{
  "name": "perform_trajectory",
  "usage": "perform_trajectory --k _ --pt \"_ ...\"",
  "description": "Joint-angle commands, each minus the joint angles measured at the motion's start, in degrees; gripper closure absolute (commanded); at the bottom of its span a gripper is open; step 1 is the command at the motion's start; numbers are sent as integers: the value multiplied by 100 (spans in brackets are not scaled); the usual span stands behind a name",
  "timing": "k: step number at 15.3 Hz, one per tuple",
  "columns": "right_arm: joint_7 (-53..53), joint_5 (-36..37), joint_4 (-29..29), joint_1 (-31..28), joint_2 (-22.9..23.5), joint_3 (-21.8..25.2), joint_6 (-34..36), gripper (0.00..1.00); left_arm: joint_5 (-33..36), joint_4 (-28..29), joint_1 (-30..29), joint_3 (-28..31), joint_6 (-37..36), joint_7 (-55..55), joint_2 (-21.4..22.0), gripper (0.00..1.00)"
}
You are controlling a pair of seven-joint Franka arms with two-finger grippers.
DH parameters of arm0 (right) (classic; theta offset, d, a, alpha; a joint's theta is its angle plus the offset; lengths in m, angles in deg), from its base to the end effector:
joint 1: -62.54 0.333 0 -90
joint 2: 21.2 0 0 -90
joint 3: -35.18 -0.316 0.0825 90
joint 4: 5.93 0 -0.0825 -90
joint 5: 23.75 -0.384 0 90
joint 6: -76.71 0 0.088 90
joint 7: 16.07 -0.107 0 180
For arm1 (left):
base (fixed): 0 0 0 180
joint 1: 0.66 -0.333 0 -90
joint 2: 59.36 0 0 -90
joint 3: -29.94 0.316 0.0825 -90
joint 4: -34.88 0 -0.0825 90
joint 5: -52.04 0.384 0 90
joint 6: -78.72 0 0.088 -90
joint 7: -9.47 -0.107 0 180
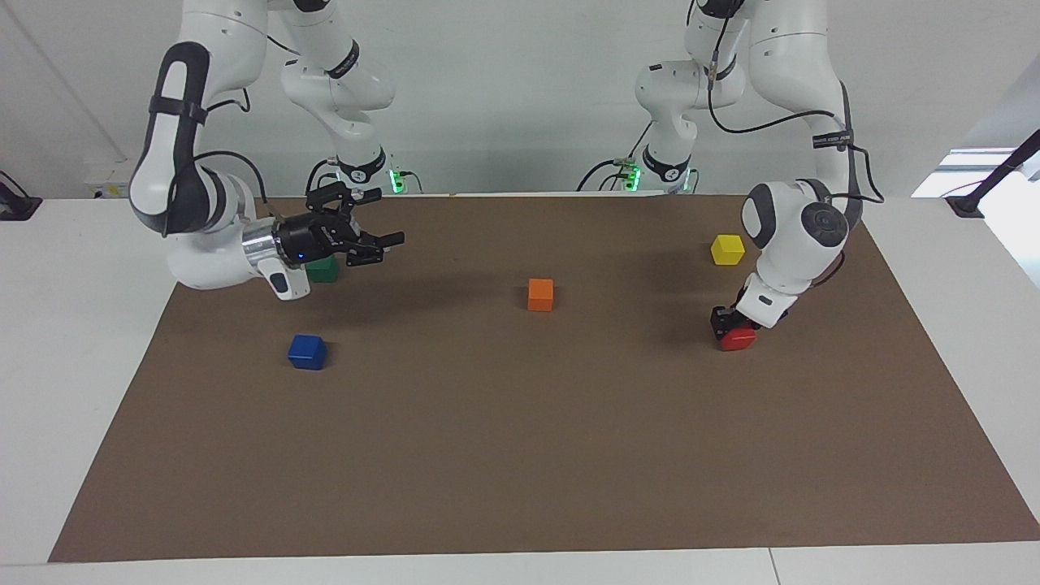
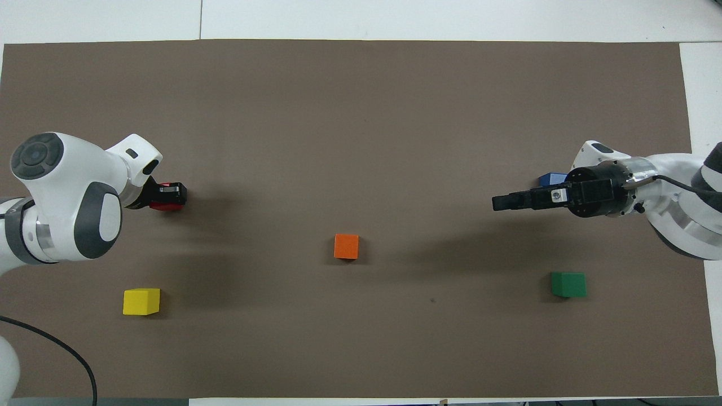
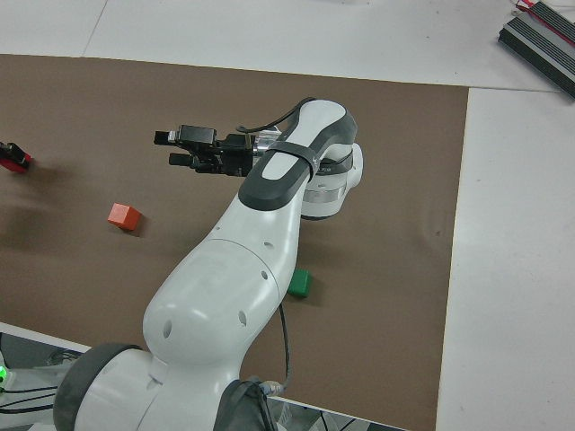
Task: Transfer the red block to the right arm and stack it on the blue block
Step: 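Lift the red cube with the left gripper while the right gripper approaches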
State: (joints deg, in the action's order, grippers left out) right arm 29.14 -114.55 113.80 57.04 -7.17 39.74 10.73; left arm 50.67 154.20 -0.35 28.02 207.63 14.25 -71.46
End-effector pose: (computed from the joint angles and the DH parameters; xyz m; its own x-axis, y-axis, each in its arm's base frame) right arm 0.5343 0.0432 0.3872 0.9919 0.1088 0.0657 0.0330 0.2787 -0.9598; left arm 0.5722 -0.0226 0.3218 0.9971 0.0599 -0.0458 0.0610 -0.9979 0.0212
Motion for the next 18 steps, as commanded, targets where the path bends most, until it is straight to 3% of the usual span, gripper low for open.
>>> perform_trajectory --k 1,4,11,14,18 --pt "111 -429 -47 223 345 -43 331 0 -222 -688 -251 -53 -1075 322 146 100" --pt "102 -772 -47 505 530 -43 349 0 -1416 -1174 -269 -18 -2061 995 330 100" --pt "84 -922 -3 918 539 -43 42 0 -3202 -1174 -50 -97 -3046 4535 1402 100" --pt "111 -1246 -11 1112 574 -43 -90 0 -4157 -1157 171 -97 -3021 5837 1657 100" --pt "338 -1581 -82 1252 846 -43 -20 0 -5126 -1026 276 -203 -3012 6648 1781 100"
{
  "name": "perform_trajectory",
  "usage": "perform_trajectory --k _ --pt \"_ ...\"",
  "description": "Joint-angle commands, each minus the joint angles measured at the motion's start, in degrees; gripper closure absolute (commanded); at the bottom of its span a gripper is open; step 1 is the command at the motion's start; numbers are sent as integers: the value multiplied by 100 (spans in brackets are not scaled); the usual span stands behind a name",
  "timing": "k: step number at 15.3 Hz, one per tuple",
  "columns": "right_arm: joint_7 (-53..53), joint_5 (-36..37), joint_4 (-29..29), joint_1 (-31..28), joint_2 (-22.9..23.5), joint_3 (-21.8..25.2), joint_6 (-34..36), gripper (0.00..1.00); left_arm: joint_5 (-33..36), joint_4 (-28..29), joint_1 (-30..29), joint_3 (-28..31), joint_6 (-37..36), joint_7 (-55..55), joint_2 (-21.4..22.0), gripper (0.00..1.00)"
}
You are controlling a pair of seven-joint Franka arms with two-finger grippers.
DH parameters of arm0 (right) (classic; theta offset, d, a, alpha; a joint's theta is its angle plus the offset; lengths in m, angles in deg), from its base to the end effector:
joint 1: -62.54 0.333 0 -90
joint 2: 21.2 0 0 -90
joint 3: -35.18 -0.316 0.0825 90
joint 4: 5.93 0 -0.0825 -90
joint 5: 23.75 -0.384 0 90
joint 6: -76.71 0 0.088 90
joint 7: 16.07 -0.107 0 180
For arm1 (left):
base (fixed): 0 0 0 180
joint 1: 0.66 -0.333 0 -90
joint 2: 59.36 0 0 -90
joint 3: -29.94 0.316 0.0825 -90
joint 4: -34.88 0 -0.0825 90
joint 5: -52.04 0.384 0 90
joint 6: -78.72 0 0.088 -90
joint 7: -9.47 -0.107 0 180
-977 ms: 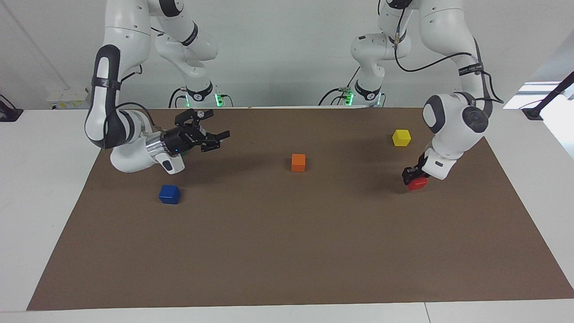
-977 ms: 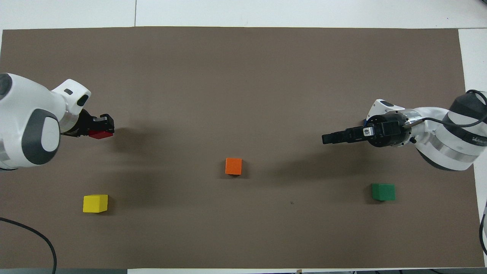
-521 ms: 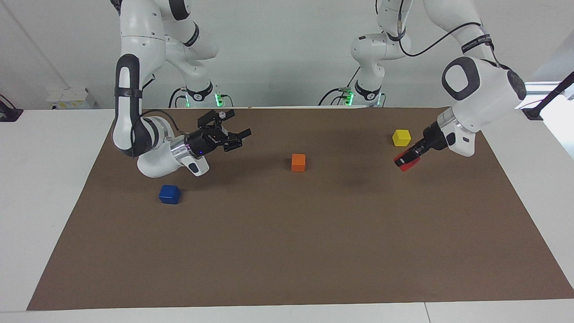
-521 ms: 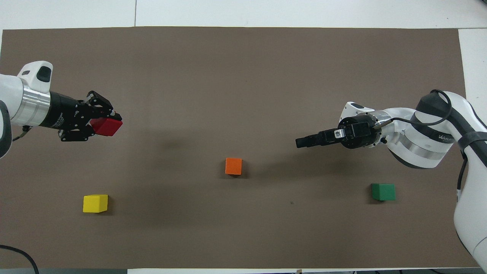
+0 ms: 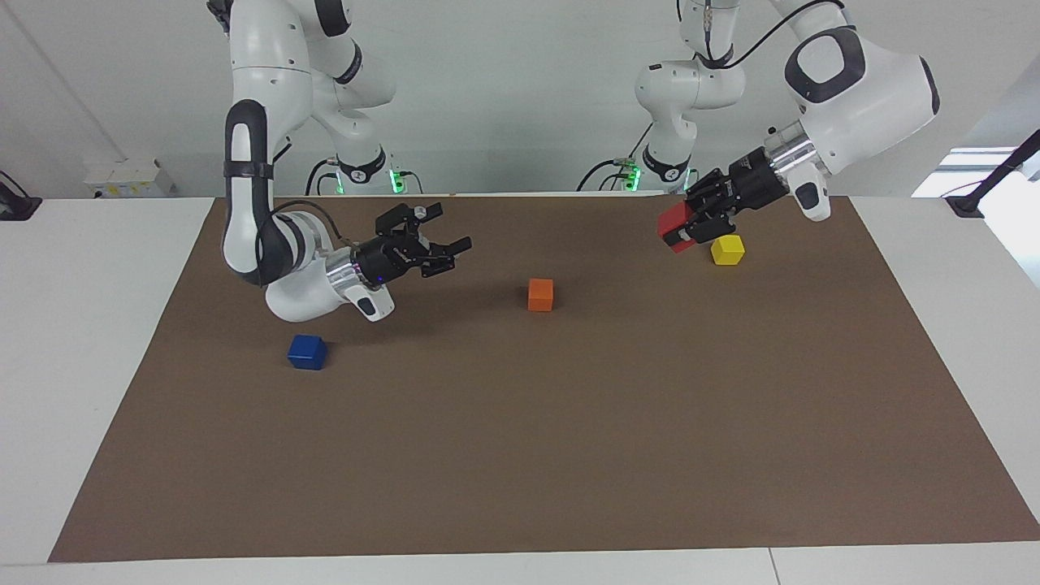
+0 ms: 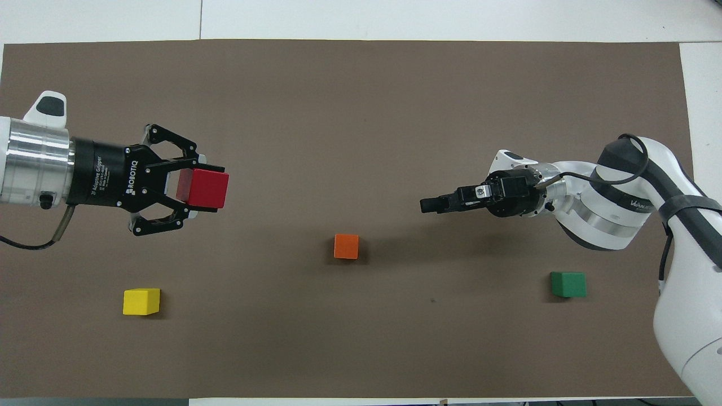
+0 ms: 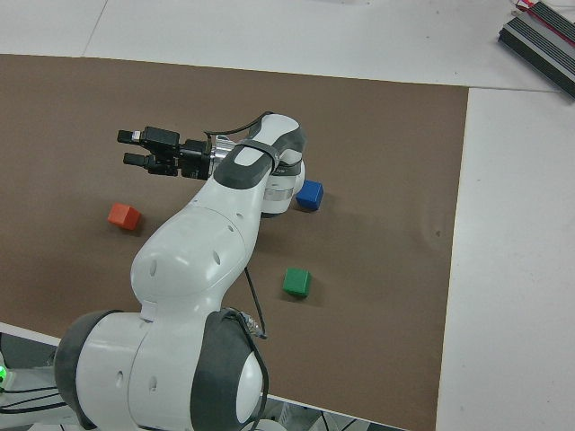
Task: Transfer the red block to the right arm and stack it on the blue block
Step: 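Lift the red cube with the left gripper while the right gripper approaches, then bring the red cube to the right gripper and close the right gripper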
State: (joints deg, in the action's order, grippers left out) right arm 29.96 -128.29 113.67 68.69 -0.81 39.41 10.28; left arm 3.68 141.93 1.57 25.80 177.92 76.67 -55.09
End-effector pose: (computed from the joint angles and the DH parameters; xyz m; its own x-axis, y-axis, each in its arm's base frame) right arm 0.5421 0.1502 0.3490 0.9920 0.1261 0.0039 -0.0509 0.4282 -0.9023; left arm 0.5284 -0.1290 0.5670 0.3016 0.6332 -0.7128 0.9508 -0.2552 0.1757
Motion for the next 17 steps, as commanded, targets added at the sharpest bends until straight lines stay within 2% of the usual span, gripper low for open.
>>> perform_trajectory --k 1,5,7,9,12,17 --pt "353 -225 -95 114 281 -10 33 0 -481 271 259 -42 -77 460 188 100" --pt "424 -515 -122 325 326 -28 33 0 -797 544 542 -78 229 775 320 100" --pt "433 -576 -122 360 326 -36 -2 0 -1052 588 708 -86 711 1346 320 100" --pt "433 -664 -139 457 326 -36 -37 0 -1141 588 1059 -86 1195 1409 303 100" --pt "441 -822 -139 641 326 -36 -186 0 -1202 588 1499 -86 1959 2137 259 100" --pt "485 -1042 -139 879 326 -36 -406 0 -1413 870 2264 -86 3296 2638 268 100"
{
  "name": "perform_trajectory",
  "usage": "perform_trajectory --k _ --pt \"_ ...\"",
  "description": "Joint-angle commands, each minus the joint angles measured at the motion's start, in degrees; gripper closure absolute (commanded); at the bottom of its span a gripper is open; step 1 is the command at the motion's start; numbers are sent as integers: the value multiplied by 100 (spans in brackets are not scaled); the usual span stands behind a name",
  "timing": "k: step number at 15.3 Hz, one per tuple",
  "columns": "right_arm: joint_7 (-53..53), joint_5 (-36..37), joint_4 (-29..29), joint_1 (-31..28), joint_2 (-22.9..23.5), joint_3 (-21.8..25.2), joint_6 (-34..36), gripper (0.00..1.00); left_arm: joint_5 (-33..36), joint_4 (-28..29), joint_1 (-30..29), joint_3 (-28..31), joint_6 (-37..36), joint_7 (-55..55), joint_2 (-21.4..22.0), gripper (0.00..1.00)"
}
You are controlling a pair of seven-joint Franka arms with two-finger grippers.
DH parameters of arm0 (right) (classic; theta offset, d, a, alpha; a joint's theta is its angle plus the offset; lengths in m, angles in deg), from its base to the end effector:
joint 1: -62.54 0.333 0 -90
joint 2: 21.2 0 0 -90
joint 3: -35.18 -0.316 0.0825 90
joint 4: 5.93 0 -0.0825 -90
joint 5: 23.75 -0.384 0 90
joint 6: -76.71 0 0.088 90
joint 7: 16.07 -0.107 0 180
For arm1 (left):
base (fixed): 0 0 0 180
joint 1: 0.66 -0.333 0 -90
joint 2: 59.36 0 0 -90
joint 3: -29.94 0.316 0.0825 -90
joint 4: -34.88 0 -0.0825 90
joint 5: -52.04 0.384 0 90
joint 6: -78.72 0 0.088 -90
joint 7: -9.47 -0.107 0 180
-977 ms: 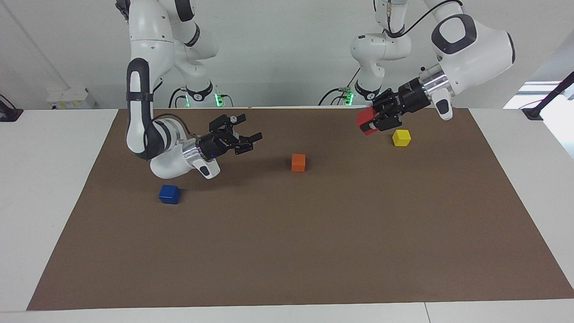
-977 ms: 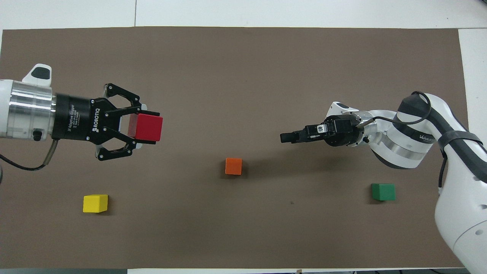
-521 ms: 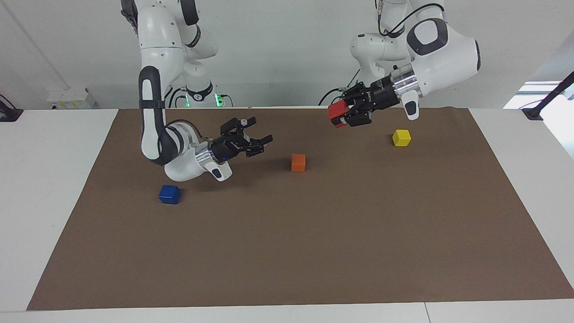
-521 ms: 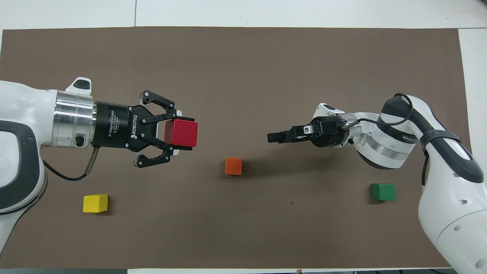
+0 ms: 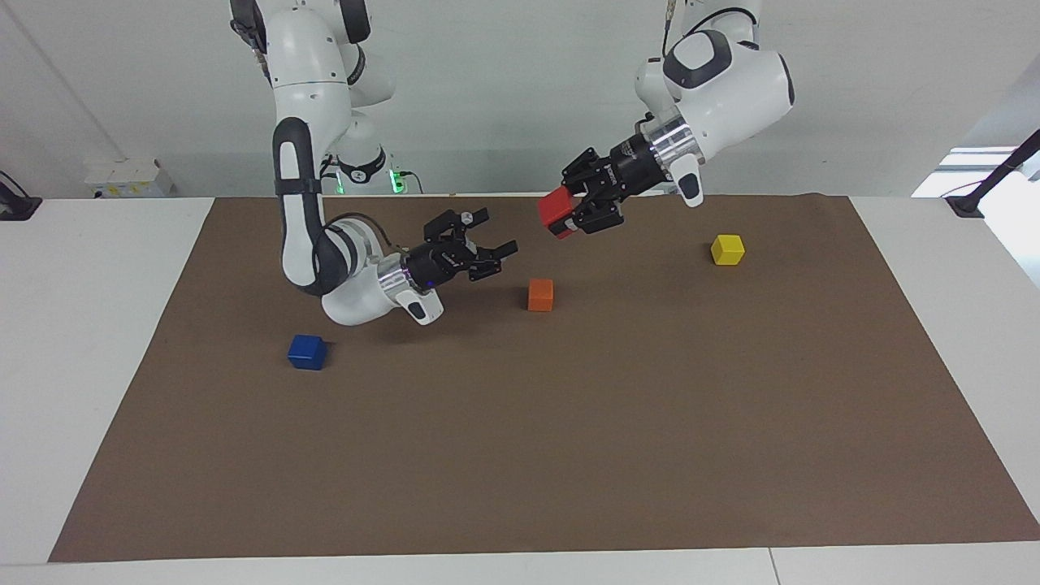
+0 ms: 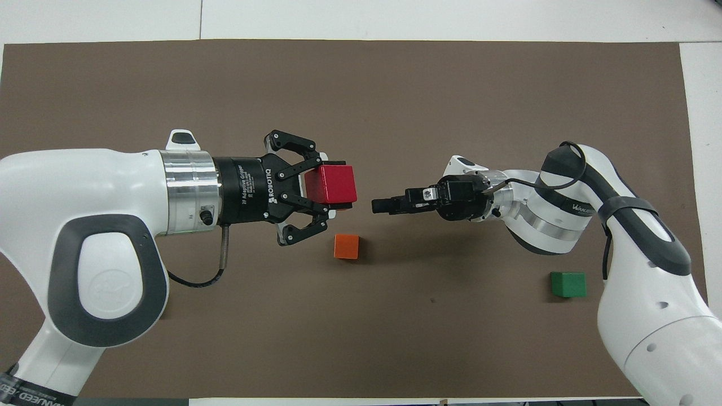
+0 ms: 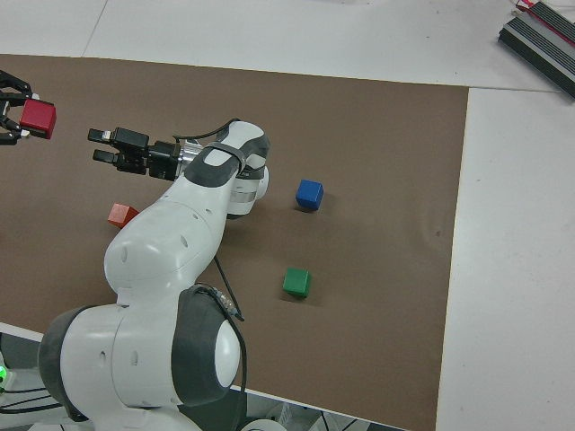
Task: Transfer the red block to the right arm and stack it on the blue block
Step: 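Bring the red cube to the right gripper and close the right gripper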
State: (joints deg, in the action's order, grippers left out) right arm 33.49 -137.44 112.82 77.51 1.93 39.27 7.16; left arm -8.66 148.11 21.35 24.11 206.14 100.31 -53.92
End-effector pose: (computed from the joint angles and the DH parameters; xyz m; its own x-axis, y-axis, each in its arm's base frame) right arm 0.5370 0.2288 0.3342 0.9952 0.0973 0.0120 -0.0366 0.4819 -0.8755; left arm 0.4875 -0.2907 0.5602 -0.0186 0.5633 -0.8261 0.9961 0.0813 0.0331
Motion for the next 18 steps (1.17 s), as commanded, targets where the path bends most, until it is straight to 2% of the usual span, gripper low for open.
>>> perform_trajectory --k 1,18 --pt "133 -136 -54 49 52 -22 -94 0 -206 287 347 82 633 485 133 100" --pt "361 -628 -45 515 43 -23 -542 0 -285 560 787 82 1329 347 -16 100"
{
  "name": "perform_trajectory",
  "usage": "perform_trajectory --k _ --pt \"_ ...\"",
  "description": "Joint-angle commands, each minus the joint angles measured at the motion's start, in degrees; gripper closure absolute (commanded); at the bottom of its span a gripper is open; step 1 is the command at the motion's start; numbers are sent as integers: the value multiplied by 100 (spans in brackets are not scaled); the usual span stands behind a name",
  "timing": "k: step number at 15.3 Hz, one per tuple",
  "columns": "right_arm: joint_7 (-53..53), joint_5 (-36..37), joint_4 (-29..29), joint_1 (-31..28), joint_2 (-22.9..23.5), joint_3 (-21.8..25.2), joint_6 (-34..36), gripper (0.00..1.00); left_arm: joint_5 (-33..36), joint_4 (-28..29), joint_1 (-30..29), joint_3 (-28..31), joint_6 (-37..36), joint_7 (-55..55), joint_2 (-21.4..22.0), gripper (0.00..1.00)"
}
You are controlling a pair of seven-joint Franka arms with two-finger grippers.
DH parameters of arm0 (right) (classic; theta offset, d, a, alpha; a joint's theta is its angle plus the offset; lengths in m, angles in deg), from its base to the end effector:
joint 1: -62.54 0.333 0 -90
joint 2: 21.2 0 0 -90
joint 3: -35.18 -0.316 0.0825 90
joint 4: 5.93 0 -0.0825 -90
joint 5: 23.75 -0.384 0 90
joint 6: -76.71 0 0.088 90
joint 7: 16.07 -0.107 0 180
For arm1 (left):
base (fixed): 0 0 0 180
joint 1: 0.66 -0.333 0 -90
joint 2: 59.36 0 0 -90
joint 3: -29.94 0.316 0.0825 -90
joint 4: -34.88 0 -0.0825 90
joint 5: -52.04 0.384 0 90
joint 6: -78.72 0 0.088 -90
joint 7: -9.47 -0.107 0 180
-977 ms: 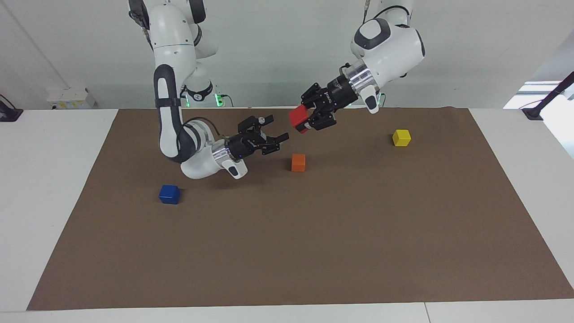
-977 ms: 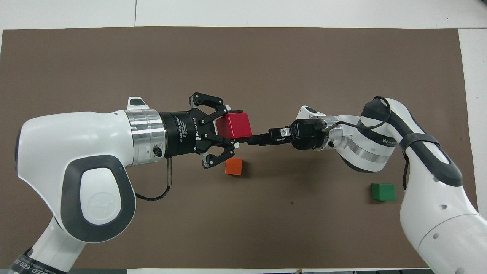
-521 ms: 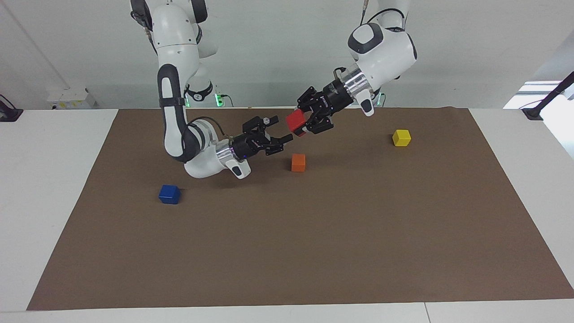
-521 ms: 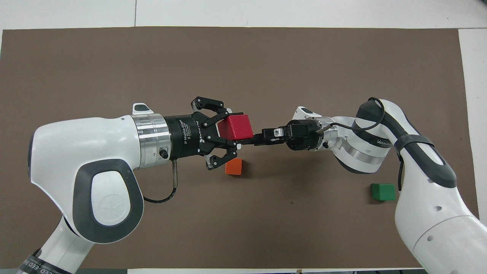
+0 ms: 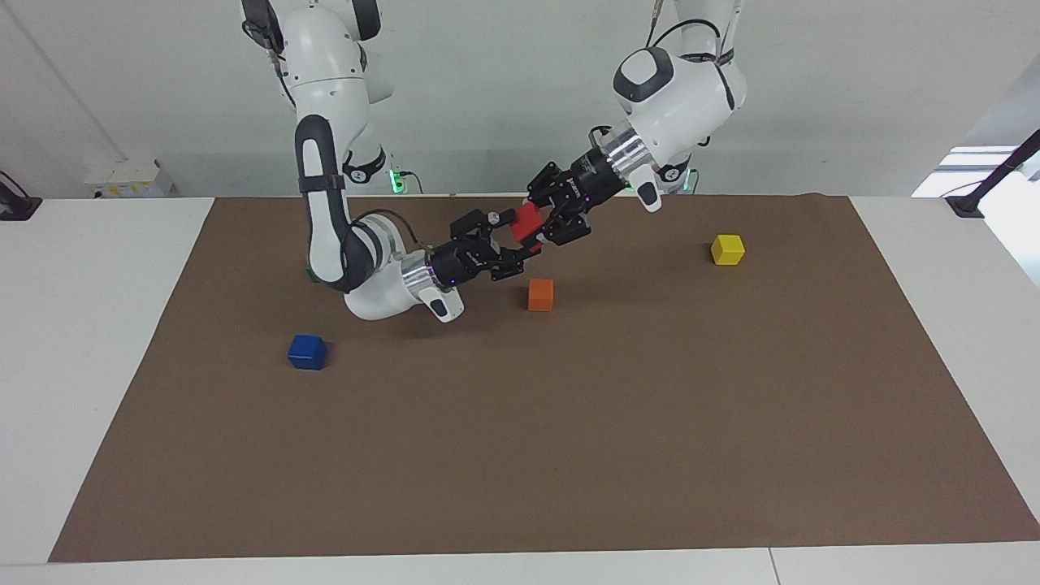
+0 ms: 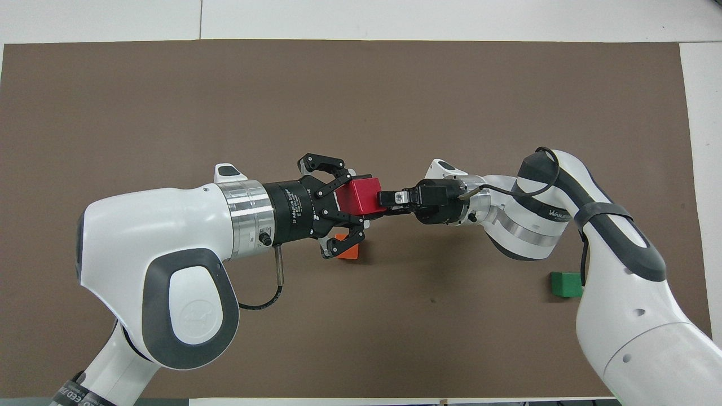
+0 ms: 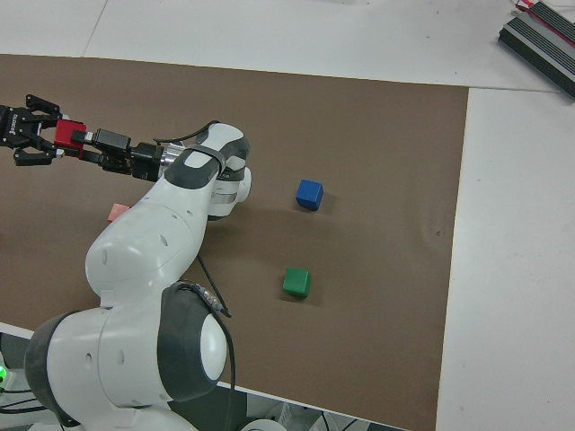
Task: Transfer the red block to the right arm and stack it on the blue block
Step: 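Open the left gripper and withdraw it while the right gripper holds the cube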
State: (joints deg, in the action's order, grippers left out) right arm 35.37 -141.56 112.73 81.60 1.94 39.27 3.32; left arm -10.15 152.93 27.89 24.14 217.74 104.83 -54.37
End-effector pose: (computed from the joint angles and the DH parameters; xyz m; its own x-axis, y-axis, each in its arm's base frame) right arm 0.5320 0.2626 0.3324 0.9981 0.0586 0.0164 -0.0136 0.4774 -0.8786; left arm 0.4656 -0.3240 0.5243 -0.1115 0.5718 -0.8128 0.9823 0.1871 -0.0032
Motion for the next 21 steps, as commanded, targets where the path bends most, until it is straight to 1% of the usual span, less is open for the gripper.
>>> perform_trajectory --k 1,6,7,8,9,10,11,21 --pt "199 -225 -45 133 41 -31 -228 0 -136 78 133 80 169 -105 29 100" --pt "235 -225 -45 160 41 -31 -325 0 -145 157 203 80 309 -149 29 100" --pt "235 -234 -45 177 50 -31 -334 5 -145 157 203 80 318 -149 20 100" --pt "235 -269 -45 186 41 -22 -334 18 -145 157 203 80 327 -149 20 100" --pt "235 -286 -45 186 50 -31 -352 46 -145 157 238 80 327 -149 20 100" --pt "226 -287 -45 186 50 -22 -369 85 -145 157 239 80 327 -149 29 100" --pt "226 -287 -36 186 50 -22 -430 100 -145 157 239 80 327 -149 29 100" --pt "235 -287 -36 186 41 -22 -484 100 -145 104 221 89 310 -219 37 100"
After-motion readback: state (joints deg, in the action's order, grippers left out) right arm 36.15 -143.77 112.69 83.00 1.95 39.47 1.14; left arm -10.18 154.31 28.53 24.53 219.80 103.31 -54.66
